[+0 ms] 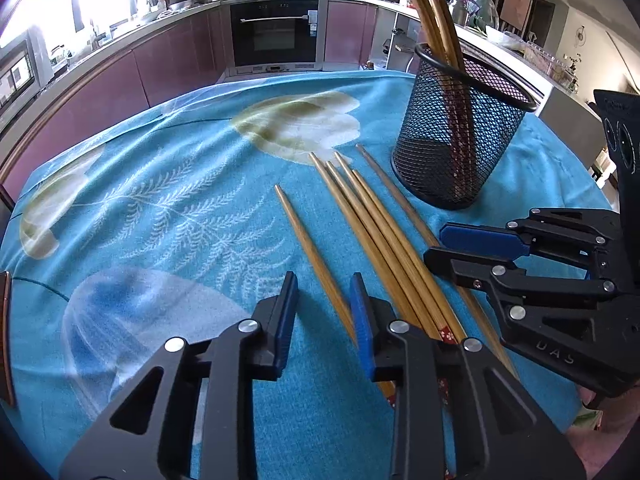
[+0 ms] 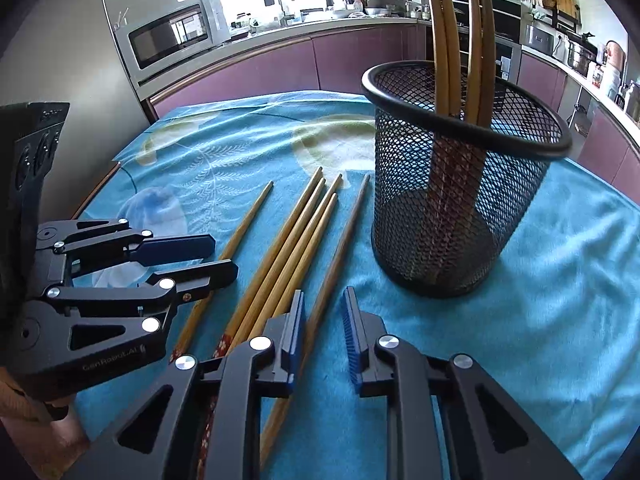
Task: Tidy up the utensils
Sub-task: 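Close the right gripper on a chopstick while the left gripper grasps another chopstick, then lift both held chopsticks upright and carry them over the mesh holder, then lower both chopsticks into the mesh holder and open both grippers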
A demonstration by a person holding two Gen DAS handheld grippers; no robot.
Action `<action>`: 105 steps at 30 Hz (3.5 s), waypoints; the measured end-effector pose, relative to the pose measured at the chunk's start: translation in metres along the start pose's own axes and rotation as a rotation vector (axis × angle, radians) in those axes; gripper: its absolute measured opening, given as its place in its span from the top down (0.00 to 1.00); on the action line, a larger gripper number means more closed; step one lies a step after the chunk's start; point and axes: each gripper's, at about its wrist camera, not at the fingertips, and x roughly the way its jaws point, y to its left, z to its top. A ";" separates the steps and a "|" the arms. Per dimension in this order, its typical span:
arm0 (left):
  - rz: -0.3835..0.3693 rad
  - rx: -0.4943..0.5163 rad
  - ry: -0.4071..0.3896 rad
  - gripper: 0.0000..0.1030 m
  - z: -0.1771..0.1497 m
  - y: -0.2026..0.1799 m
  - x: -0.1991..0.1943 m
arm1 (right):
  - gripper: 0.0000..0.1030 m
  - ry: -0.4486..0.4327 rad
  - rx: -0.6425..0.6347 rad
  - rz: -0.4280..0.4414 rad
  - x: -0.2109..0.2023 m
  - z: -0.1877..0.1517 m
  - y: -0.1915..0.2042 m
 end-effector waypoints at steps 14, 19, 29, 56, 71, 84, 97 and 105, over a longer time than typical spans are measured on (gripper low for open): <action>0.015 -0.033 -0.003 0.85 -0.001 0.003 0.000 | 0.94 0.006 0.043 0.024 -0.001 0.000 -0.009; 0.016 -0.031 -0.004 0.85 -0.002 0.003 0.000 | 0.94 0.017 0.000 -0.003 0.000 0.001 -0.003; 0.003 -0.073 -0.011 0.93 -0.002 0.007 -0.003 | 0.95 -0.025 0.034 0.021 -0.010 0.000 -0.010; -0.261 -0.093 -0.253 0.93 0.019 0.016 -0.121 | 0.95 -0.298 0.108 0.208 -0.112 0.007 -0.044; -0.346 -0.083 -0.416 0.93 0.079 0.008 -0.161 | 0.95 -0.447 0.088 0.158 -0.150 0.051 -0.065; -0.306 -0.018 -0.479 0.93 0.142 -0.023 -0.166 | 0.95 -0.544 0.100 0.083 -0.162 0.089 -0.089; -0.243 0.082 -0.256 0.93 0.140 -0.047 -0.091 | 0.94 -0.373 0.105 0.053 -0.107 0.086 -0.097; -0.237 0.086 -0.220 0.92 0.144 -0.047 -0.073 | 0.94 -0.242 0.094 0.039 -0.085 0.088 -0.095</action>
